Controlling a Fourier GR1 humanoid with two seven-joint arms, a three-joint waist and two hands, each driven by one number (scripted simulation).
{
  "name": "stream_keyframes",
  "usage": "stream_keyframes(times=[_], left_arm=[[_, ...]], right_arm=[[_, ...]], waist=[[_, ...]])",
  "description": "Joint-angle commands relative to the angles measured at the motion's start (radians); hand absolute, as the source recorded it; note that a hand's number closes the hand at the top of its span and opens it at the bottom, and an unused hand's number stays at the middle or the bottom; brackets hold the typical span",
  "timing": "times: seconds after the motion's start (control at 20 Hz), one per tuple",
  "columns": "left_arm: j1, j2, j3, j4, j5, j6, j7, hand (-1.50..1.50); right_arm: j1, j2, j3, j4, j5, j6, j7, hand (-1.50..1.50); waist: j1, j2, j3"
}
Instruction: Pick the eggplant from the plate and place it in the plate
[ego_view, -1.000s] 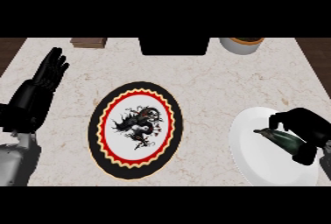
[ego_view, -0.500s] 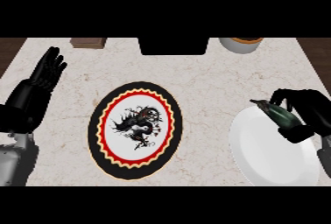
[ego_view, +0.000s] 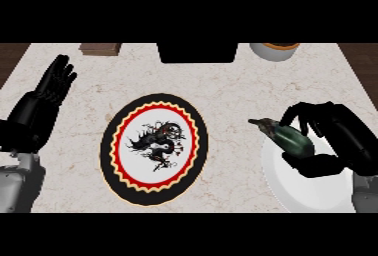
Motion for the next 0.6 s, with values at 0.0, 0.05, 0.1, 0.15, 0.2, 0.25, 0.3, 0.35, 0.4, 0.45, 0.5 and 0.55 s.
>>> stream_keyframes(times=[0.0,0.05,0.1,0.15,0.2,0.25,0.3,0.35,0.4,0.45,0.5,0.55], left_arm=[[-0.063,-0.005,0.009,0.01,0.0,0.0,0.028,0.0],[0.012,-0.022,-0.01,0.03,-0.027,-0.014,-0.051,0.0],[0.027,-0.03,-0.017,-0.042,-0.023,-0.001,-0.004,0.0],[-0.051,-0.005,0.011,-0.002,-0.006,-0.019,0.041,0.0],[-0.026,-0.014,0.004,-0.045,-0.005,-0.01,0.059,0.0],[-0.008,-0.041,-0.017,-0.008,-0.032,-0.005,0.013,0.0],[0.006,-0.027,0.012,0.022,-0.029,-0.033,-0.05,0.0],[-0.008,-0.027,0.001,-0.025,-0.009,-0.026,0.029,0.0],[-0.054,-0.039,0.006,0.041,-0.038,-0.005,0.009,0.0],[-0.009,-0.01,0.025,-0.009,-0.003,-0.051,0.009,0.0],[0.031,-0.033,-0.002,-0.005,-0.026,-0.044,-0.031,0.0],[0.035,-0.061,-0.013,-0.005,-0.045,-0.016,-0.054,0.0]], right_arm=[[-0.055,0.082,0.063,-0.133,-0.035,0.068,0.122,1.5],[-0.128,0.085,0.043,-0.11,-0.057,0.109,0.17,1.5],[-0.03,0.102,0.082,-0.222,-0.039,0.101,0.191,1.5],[-0.115,0.117,0.087,-0.173,-0.048,0.137,0.228,1.5],[-0.136,0.169,0.134,-0.185,-0.014,0.113,0.283,1.5],[-0.168,0.205,0.154,-0.151,0.004,0.098,0.294,1.5],[-0.157,0.208,0.166,-0.089,0.028,0.079,0.222,1.5],[-0.199,0.278,0.24,-0.161,0.065,0.088,0.382,1.5],[-0.169,0.289,0.264,-0.18,0.071,0.101,0.388,1.5],[-0.286,0.322,0.229,-0.069,0.06,0.094,0.379,1.5],[-0.286,0.384,0.296,-0.046,0.098,0.068,0.424,1.5],[-0.341,0.406,0.264,0.039,0.079,0.062,0.397,1.5]], waist=[[0.009,0.004,0.0],[0.016,0.005,0.0],[0.012,0.003,0.001],[0.014,0.005,0.001],[0.018,0.004,0.001],[0.018,0.006,0.0],[0.019,0.007,0.001],[0.021,0.004,0.0],[0.013,0.005,0.0],[0.025,0.006,0.0],[0.028,0.006,0.0],[0.03,0.008,0.0]])
